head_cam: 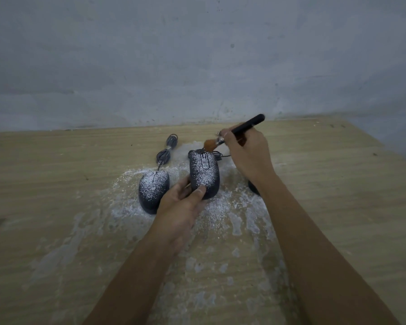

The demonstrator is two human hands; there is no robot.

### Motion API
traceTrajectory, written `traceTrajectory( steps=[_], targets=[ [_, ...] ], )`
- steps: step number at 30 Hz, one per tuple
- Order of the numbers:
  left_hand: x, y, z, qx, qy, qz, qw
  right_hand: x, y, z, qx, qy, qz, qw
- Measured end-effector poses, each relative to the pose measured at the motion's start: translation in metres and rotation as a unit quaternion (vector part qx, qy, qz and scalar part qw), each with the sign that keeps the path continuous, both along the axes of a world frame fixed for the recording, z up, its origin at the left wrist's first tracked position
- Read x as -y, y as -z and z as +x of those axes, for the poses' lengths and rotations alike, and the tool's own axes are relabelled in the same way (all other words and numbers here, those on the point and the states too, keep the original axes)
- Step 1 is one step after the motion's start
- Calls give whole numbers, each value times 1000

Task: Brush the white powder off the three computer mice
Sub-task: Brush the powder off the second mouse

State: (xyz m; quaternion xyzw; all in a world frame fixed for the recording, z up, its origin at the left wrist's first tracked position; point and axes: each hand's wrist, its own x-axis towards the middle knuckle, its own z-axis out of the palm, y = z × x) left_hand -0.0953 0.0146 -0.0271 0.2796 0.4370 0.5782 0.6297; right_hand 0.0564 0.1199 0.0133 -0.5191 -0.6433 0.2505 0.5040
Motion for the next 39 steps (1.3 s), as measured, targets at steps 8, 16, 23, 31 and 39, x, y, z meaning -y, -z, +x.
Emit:
traceTrajectory(
  steps=[8, 16, 23, 31, 39],
  targets=[
    [2, -3, 0, 6, 1, 5, 1000, 3, -3, -3, -45, 34, 10, 998],
    [2, -2, 4, -10, -25, 27, 999, 4, -13, 8, -44, 10, 36, 998],
    [2, -2, 5, -30, -22, 31, 999, 7, -9, 9, 28, -22, 54, 998],
    [2, -2, 4, -28, -21, 31, 999, 9, -12, 9, 61, -24, 63, 996],
    [2, -2, 3, -9, -26, 34, 999, 7, -12, 17, 76, -35, 44, 996]
  ],
)
